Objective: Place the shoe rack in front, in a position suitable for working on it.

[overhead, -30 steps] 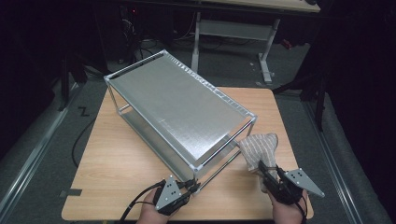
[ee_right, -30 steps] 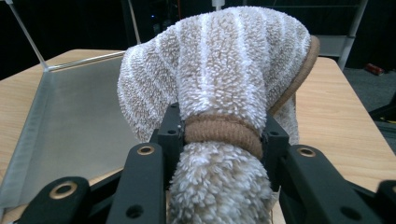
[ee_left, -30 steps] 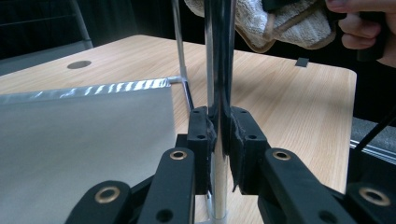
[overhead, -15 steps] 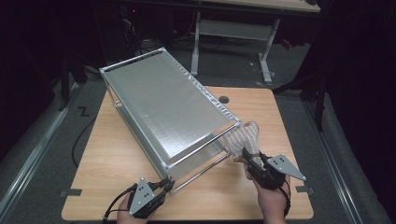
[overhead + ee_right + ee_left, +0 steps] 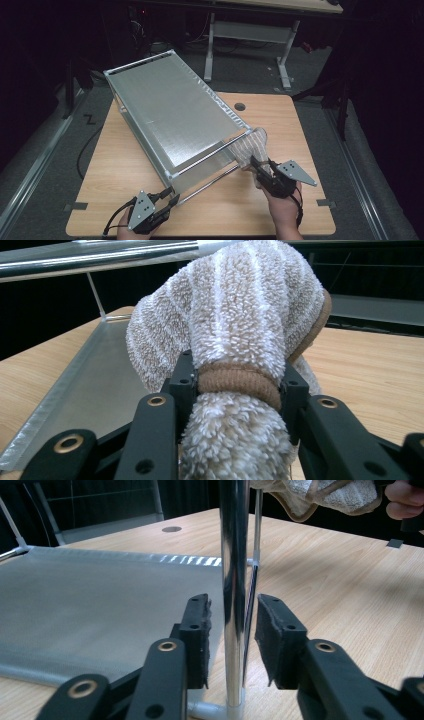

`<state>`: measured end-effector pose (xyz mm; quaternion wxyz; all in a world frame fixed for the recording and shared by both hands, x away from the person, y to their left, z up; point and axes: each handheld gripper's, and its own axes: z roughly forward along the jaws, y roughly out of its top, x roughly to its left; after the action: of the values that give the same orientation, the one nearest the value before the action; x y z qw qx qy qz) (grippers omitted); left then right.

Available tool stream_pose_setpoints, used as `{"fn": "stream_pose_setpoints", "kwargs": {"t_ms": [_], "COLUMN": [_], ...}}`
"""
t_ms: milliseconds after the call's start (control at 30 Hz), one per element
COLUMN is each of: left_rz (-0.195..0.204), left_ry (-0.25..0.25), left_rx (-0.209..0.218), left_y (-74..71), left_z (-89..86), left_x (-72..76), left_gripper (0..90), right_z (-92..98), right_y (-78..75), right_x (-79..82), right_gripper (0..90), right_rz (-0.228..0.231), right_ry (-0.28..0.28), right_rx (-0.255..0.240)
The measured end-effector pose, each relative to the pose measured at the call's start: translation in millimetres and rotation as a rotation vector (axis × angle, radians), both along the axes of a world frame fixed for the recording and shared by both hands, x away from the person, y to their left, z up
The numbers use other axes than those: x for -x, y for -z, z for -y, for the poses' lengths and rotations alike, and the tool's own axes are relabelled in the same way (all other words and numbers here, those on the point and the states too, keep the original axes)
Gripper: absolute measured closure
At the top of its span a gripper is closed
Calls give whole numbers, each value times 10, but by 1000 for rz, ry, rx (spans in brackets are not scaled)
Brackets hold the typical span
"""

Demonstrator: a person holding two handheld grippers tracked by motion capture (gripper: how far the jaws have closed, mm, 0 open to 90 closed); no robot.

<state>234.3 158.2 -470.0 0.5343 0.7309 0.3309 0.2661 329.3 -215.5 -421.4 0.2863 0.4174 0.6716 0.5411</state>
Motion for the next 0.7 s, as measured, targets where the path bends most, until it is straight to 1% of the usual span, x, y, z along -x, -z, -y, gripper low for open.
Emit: {"fn": "stream_pose_setpoints", "kwargs": {"t_ms": [100, 167, 267, 367, 400, 467, 567, 700], "left_rz": [5, 6, 14, 21, 20, 15, 22, 25], "left_ry": [7, 6, 8, 2, 0, -4, -5, -2], "left_rx": [-6, -15, -46, -54, -55, -45, -49, -49], "left_y": [-4, -1, 10, -6, -9, -1, -6, -2], "left_z": [23, 39, 62, 82, 81, 84, 95, 107], "left_x": [5, -1, -13, -36, -43, -53, -55, -67], "left_gripper": [636, 649, 692, 734, 752, 778, 781, 782], "right_z": [-5, -8, -1, 9, 18, 35, 60, 58], "right_y": [8, 11, 19, 48, 74, 117, 194, 282], "right_x": [15, 23, 32, 37, 39, 36, 10, -51], "right_gripper": [626, 624, 624, 623, 623, 623, 623, 622], "right_rz": [-1, 1, -1, -7, -15, -34, -67, -101], "right_ry": [6, 7, 12, 18, 21, 23, 28, 29], "right_rx": [11, 15, 24, 41, 51, 55, 60, 94]}}
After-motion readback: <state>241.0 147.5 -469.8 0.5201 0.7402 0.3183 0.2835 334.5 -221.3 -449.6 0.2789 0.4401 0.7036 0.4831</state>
